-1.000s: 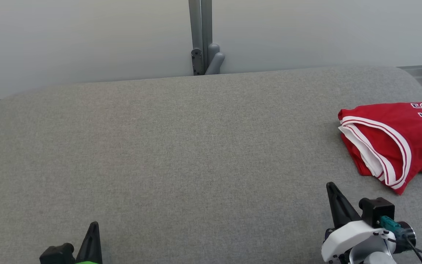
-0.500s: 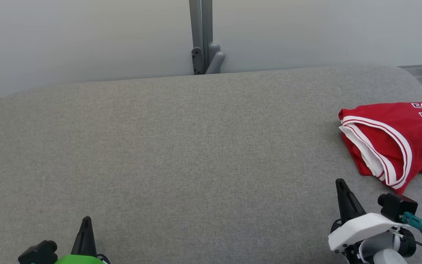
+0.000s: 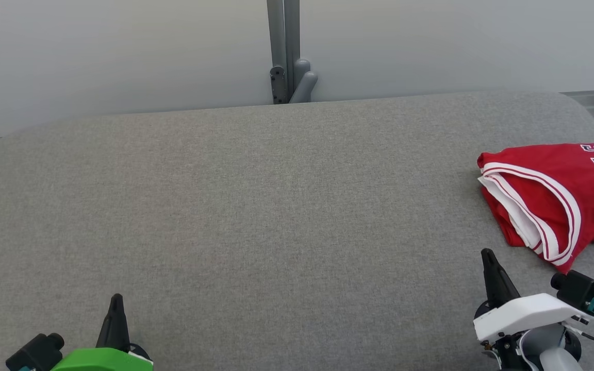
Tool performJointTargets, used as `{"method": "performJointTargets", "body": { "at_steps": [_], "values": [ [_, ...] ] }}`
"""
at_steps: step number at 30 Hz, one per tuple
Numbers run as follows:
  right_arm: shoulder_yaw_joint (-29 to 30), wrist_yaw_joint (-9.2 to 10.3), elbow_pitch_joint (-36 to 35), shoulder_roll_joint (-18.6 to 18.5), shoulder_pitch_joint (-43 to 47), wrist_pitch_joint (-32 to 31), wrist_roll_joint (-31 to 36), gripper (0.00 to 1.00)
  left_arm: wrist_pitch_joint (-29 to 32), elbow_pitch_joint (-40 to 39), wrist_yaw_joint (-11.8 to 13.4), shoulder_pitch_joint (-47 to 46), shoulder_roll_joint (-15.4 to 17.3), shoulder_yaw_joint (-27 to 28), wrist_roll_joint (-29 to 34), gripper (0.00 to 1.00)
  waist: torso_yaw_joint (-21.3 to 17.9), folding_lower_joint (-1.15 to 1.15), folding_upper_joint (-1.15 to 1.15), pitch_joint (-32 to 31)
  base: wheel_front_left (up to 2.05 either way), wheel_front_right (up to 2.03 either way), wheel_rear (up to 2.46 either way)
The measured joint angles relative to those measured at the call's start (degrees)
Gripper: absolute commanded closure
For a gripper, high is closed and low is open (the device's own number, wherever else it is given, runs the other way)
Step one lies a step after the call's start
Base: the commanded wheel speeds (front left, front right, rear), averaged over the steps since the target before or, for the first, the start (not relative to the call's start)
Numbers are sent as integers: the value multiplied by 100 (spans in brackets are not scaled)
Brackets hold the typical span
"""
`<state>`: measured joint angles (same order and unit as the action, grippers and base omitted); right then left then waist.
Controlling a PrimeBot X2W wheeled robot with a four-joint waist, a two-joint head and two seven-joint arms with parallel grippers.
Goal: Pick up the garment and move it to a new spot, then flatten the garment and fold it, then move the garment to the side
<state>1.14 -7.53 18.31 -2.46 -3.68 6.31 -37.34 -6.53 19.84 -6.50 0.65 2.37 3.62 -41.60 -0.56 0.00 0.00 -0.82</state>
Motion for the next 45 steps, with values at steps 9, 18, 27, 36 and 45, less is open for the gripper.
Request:
{"method": "performJointTargets", "body": {
  "at_steps": [9,18,27,36,45],
  "values": [
    [63,0,-69,-2,-7,-157,-678,100,154,-100,-4,-53,1,27,-631,100,5,0,0,8,0,0,0],
    [134,0,-142,-4,-10,-328,-1381,100,324,-196,-12,-128,4,63,-1284,100,10,0,0,17,0,0,0],
    [198,1,-210,-7,-15,-486,-2096,100,495,-289,-30,-181,7,103,-1948,100,16,0,0,28,0,0,0],
    [254,5,-276,-9,-20,-633,-2680,100,630,-366,-38,-226,9,136,-2458,100,22,0,0,37,0,0,0],
    [310,5,-328,-12,-26,-759,-3232,100,758,-447,-49,-265,11,162,-2992,100,27,0,0,46,0,0,0]
  ]
}}
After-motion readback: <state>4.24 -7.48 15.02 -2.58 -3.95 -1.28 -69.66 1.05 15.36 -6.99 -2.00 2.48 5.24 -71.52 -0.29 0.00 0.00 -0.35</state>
